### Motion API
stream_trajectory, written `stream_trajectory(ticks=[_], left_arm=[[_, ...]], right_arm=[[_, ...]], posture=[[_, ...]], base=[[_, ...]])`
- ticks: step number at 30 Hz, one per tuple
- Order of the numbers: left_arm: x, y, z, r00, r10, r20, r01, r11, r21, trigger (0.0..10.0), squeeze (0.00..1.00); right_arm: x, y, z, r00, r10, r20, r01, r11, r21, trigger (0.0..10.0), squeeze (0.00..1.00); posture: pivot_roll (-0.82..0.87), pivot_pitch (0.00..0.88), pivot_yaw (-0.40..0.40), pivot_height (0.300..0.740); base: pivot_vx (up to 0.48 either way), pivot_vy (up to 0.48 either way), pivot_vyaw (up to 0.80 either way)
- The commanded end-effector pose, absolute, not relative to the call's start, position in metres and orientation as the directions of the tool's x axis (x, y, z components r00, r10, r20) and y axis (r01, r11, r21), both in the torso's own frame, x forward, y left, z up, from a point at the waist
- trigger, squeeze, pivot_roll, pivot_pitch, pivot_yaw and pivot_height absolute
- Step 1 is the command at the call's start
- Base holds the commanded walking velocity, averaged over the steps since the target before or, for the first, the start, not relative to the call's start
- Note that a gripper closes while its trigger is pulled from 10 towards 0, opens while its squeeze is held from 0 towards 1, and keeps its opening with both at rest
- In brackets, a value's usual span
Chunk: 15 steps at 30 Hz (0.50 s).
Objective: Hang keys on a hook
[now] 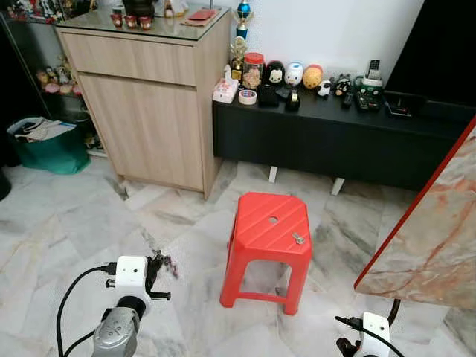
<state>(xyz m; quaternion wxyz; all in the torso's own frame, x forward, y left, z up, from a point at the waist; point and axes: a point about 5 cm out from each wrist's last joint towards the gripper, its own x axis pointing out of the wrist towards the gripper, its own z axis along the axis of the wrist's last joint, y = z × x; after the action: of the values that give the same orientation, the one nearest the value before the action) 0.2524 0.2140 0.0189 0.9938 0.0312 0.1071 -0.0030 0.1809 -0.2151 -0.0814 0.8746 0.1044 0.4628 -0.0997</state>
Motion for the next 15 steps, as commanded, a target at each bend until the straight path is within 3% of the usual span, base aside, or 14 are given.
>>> stream_trajectory(ticks=[1, 5, 15], left_arm=[[0.2515, 0.2133, 0.0192, 0.978, -0.004, -0.206, 0.020, 0.997, 0.077, 10.0, 0.00], [0.2520, 0.2136, 0.0199, 0.980, -0.003, -0.201, 0.020, 0.996, 0.084, 10.0, 0.00], [0.2527, 0.2128, 0.0205, 0.983, -0.005, -0.185, 0.022, 0.996, 0.089, 10.0, 0.00]], right_arm=[[0.1803, -0.2166, -0.0815, 0.544, -0.085, -0.835, 0.283, 0.955, 0.087, 10.0, 0.00], [0.1806, -0.2165, -0.0814, 0.546, -0.082, -0.834, 0.283, 0.955, 0.091, 10.0, 0.00], [0.1804, -0.2170, -0.0814, 0.546, -0.085, -0.833, 0.292, 0.952, 0.094, 10.0, 0.00]], posture=[[0.11, 0.000, -0.075, 0.740], [0.11, 0.000, -0.076, 0.740], [0.11, 0.000, -0.079, 0.740]], base=[[0.000, 0.000, 0.00], [0.000, 0.000, 0.00], [0.000, -0.243, 0.00]])
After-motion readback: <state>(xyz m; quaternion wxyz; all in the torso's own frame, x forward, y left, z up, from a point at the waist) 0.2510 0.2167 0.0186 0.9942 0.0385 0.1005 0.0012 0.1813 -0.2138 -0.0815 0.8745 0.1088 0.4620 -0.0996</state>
